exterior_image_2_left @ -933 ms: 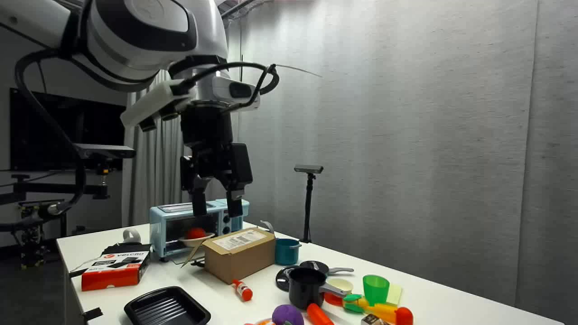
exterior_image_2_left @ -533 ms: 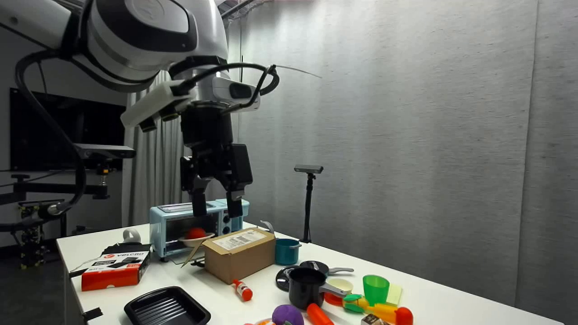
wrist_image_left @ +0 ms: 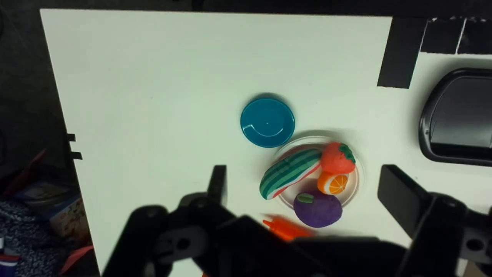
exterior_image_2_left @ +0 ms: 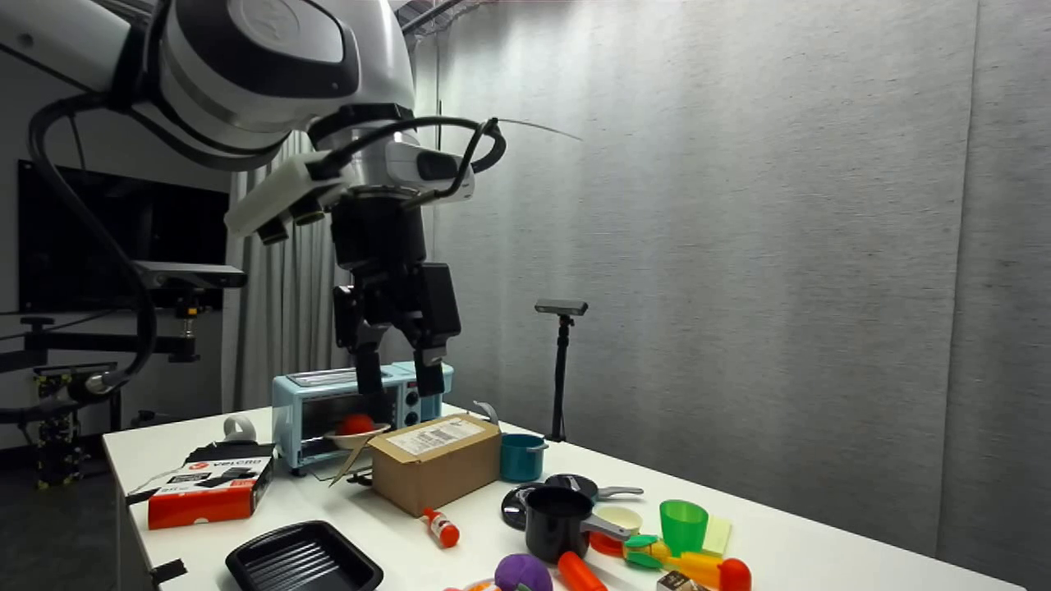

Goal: Move the white plate to the right

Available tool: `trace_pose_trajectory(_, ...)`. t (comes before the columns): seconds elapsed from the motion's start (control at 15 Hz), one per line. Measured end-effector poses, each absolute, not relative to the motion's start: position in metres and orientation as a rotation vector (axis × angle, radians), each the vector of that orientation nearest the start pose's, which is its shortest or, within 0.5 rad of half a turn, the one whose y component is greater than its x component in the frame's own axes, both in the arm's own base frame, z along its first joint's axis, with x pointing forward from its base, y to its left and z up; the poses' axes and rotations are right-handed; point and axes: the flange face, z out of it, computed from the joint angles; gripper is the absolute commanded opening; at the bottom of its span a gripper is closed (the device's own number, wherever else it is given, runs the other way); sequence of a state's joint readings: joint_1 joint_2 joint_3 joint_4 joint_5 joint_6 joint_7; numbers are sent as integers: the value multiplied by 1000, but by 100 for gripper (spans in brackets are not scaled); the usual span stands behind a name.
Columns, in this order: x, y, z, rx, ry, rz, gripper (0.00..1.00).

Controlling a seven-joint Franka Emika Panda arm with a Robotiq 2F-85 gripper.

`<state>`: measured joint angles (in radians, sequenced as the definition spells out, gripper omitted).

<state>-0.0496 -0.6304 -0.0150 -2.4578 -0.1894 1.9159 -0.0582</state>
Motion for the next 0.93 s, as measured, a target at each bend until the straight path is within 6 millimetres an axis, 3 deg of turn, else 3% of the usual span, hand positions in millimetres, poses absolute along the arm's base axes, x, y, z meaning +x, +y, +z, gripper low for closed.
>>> trace_pose_trajectory(0.27, 374, -37, 522, -3308, -30, -221, 100)
trace_pose_trajectory(0.93, 374, -35, 521, -3307, -56, -217, 100)
